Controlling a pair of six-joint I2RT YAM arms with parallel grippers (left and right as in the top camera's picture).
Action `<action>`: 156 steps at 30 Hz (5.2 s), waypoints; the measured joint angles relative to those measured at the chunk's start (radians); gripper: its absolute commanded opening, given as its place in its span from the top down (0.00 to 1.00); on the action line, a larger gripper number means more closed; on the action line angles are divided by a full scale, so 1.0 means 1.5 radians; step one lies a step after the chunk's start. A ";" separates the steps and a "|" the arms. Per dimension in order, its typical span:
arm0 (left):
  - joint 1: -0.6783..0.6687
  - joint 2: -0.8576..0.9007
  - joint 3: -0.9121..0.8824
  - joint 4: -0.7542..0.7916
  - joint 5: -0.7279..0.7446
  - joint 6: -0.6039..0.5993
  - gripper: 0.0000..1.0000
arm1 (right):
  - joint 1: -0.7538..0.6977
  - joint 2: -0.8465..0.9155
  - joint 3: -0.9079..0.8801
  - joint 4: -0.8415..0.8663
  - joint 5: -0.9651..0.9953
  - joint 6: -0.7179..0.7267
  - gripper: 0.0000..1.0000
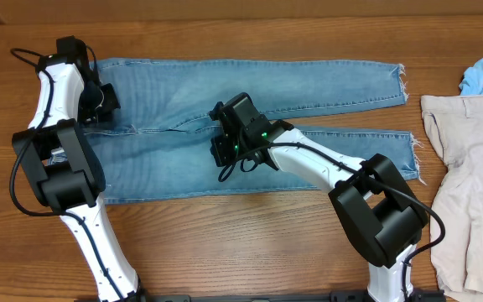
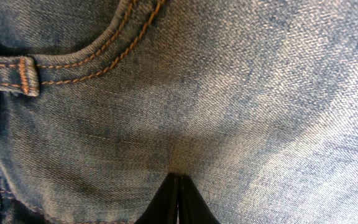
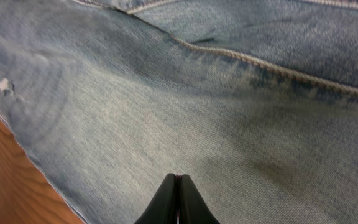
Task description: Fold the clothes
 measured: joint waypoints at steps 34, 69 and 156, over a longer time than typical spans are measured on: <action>-0.004 0.077 0.184 -0.035 -0.054 0.027 0.96 | -0.003 0.049 0.034 -0.199 -0.010 0.255 0.96; -0.026 0.042 0.047 0.118 0.000 -0.002 0.94 | 0.048 0.104 0.119 -0.224 -0.020 0.249 0.96; -0.048 -0.668 -0.581 -0.049 0.046 -0.199 0.00 | -0.763 -0.326 -0.409 -0.201 0.148 0.293 0.96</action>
